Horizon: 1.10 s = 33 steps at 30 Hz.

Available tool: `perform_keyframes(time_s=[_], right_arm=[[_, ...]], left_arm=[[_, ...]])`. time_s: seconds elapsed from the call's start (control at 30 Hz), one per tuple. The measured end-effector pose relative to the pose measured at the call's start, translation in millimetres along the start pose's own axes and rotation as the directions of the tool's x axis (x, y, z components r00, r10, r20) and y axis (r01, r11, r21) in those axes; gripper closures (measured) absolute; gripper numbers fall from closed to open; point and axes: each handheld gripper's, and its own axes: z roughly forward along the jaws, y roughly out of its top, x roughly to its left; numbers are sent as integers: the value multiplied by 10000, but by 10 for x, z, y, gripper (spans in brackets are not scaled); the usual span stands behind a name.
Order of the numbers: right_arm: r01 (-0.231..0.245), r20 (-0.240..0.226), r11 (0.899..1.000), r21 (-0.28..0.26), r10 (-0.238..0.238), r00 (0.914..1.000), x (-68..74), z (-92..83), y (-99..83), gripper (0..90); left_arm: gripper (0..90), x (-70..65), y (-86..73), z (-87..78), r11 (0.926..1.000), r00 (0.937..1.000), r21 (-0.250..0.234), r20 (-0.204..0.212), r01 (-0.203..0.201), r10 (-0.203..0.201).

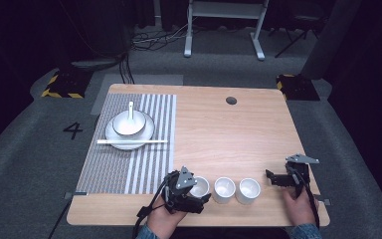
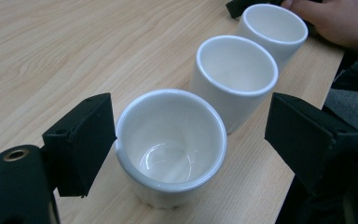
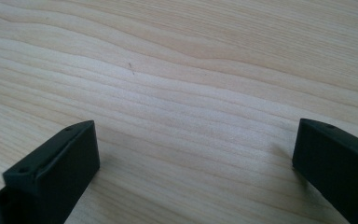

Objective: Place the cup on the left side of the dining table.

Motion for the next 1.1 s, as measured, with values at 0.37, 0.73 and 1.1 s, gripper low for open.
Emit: perform_keyframes(time_s=[0.37, 0.73, 1.1], right_arm=[[-2, 1, 10000, 1, 2, 10000, 0, 0, 0, 5], [0, 0, 10000, 2, 0, 10000, 0, 0, 0, 5], [-2, 0, 10000, 1, 2, 10000, 0, 0, 0, 5]], left_arm=[[172, 50, -91, 128, 9992, 9996, 402, -271, 72, -61], [243, 104, -145, 192, 9980, 9993, 512, -9, 377, -377], [252, 81, -135, 186, 9985, 9998, 536, -181, 129, -120]])
